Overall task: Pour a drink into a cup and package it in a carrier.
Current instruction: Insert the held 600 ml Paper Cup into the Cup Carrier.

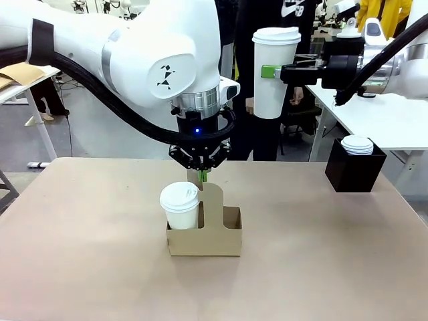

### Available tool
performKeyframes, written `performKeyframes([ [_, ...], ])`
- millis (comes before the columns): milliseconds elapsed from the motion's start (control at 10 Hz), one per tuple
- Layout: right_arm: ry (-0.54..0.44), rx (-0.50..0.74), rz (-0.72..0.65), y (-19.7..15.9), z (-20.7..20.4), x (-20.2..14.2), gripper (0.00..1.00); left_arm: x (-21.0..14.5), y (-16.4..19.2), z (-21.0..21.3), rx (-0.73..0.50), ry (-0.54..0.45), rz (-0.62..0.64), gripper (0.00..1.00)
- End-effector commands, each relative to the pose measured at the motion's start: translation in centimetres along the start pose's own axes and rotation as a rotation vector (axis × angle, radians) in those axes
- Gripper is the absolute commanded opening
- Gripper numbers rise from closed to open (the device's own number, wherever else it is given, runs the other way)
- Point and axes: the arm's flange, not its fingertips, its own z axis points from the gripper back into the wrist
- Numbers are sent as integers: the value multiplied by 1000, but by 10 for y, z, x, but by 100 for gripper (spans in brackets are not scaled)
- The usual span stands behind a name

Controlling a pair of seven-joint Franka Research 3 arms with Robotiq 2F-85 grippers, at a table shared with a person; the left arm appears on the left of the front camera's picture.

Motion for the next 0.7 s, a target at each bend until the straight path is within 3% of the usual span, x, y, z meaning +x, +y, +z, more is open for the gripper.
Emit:
performKeyframes([
  [0,-4,-10,13,0,-3,5,81,-3,4,0,-3,3,13,2],
  [300,-4,-10,13,0,-3,5,81,-3,4,0,-3,3,13,2],
  [400,-4,-10,13,0,-3,5,81,0,0,0,0,0,0,59],
  [500,-4,-10,13,0,-3,5,81,3,2,5,-9,14,-8,60],
  [600,-4,-10,13,0,-3,5,81,7,3,8,-22,19,-7,100],
])
